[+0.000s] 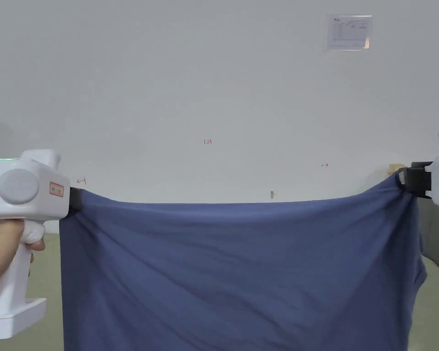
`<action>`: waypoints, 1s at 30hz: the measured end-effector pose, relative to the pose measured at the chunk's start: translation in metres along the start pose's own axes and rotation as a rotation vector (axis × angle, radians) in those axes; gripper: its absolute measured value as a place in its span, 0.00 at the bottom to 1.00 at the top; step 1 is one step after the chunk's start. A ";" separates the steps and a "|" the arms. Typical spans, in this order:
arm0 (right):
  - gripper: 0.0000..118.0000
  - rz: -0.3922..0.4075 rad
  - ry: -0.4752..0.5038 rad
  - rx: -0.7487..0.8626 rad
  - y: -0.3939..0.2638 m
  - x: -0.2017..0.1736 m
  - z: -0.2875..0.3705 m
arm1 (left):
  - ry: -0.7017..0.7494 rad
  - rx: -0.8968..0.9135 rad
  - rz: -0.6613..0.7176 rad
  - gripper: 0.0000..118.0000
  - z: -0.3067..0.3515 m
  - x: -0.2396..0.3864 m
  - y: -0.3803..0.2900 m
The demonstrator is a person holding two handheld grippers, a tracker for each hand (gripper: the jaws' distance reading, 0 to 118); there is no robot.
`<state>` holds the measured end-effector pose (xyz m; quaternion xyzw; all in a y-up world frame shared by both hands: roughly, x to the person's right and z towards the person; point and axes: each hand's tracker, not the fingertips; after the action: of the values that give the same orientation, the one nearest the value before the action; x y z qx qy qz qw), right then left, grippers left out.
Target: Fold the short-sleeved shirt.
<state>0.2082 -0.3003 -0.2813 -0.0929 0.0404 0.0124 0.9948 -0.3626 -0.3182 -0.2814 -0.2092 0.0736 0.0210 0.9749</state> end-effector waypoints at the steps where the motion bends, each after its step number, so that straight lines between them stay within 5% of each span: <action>1: 0.00 -0.001 -0.002 0.001 0.003 0.000 -0.007 | 0.007 -0.005 -0.006 0.05 -0.003 0.001 0.002; 21: 0.00 0.025 -0.128 0.048 0.145 -0.008 -0.181 | 0.176 0.077 -0.049 0.05 -0.122 0.049 0.147; 30: 0.00 0.028 -0.161 0.038 0.153 -0.015 -0.268 | 0.233 0.082 -0.041 0.05 -0.198 0.060 0.163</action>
<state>0.1673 -0.2004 -0.5710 -0.0724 -0.0384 0.0328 0.9961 -0.3419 -0.2508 -0.5351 -0.1717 0.1829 -0.0267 0.9677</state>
